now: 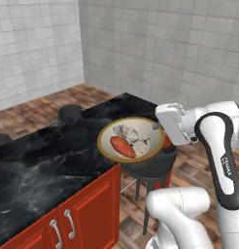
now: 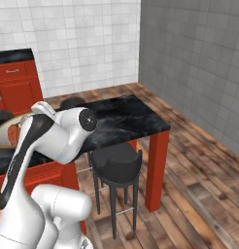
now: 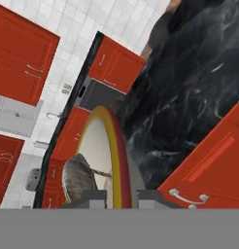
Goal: The microwave is finished heating the fish and sweet potato. Take the bowl containing the food and place it on the dining counter.
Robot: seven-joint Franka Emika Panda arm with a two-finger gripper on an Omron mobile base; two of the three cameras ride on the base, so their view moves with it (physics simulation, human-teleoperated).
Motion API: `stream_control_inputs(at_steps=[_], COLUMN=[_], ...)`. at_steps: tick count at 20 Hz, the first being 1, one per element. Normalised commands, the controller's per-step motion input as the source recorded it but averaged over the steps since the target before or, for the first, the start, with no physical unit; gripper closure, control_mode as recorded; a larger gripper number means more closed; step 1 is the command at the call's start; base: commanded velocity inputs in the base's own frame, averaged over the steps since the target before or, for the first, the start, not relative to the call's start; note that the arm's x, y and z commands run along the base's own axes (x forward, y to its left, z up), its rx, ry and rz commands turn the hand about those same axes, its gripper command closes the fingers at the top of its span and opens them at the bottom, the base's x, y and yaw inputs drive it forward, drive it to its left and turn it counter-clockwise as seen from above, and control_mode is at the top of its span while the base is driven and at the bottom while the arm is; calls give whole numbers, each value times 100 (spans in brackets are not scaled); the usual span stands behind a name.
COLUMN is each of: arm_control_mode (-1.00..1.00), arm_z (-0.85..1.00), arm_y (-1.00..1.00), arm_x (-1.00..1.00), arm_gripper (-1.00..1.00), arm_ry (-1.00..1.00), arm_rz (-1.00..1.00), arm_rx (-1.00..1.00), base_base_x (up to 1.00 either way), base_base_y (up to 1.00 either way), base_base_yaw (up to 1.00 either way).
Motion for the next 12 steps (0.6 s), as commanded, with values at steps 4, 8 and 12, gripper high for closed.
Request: stream_control_inputs(at_steps=[4, 8, 12], arm_control_mode=[-100, -100, -100], arm_z=[-58, -24, -11], arm_y=[68, 62, 56], arm_x=[100, 100, 93], arm_gripper=[100, 100, 100], arm_ry=[2, 7, 13], arm_rz=[3, 0, -3], arm_rx=[0, 0, 0], base_base_x=[0, 0, 0], base_base_y=[0, 0, 0], base_base_yaw=[0, 0, 0])
